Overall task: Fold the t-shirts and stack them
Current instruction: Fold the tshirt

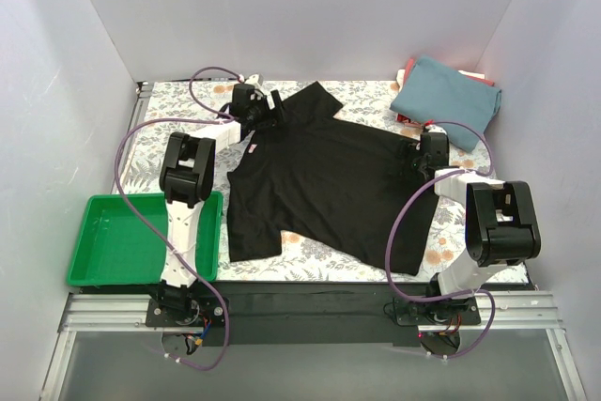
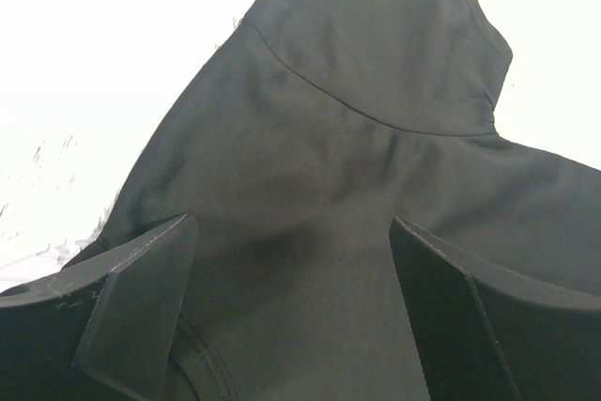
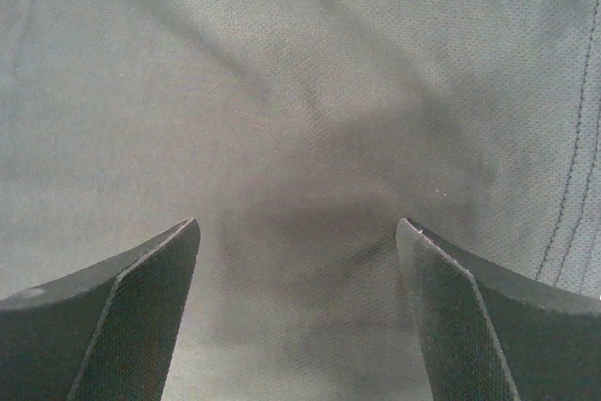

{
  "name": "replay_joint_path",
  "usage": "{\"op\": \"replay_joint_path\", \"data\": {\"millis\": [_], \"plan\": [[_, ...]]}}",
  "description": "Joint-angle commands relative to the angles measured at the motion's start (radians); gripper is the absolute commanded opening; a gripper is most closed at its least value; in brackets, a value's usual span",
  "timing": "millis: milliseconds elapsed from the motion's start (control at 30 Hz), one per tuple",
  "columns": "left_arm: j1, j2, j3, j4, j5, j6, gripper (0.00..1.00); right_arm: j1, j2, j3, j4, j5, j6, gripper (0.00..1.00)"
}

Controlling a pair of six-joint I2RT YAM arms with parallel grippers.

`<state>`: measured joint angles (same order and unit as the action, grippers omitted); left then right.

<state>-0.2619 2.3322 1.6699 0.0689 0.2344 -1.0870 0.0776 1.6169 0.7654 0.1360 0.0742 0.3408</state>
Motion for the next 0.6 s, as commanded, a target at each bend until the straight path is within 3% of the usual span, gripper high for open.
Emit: {"op": "replay_joint_path", "data": {"millis": [0,567], "plan": [[0.003,0.062,0.048,-0.063,0.014,0.010,0.83,-0.018,0.037,0.017,-0.076,0.007,0.010,0.91],[0.003,0.240,0.321,-0.083,0.075,0.067,0.83,-0.036,0.081,0.133,-0.108,-0.022,-0.019,0.91]]}}
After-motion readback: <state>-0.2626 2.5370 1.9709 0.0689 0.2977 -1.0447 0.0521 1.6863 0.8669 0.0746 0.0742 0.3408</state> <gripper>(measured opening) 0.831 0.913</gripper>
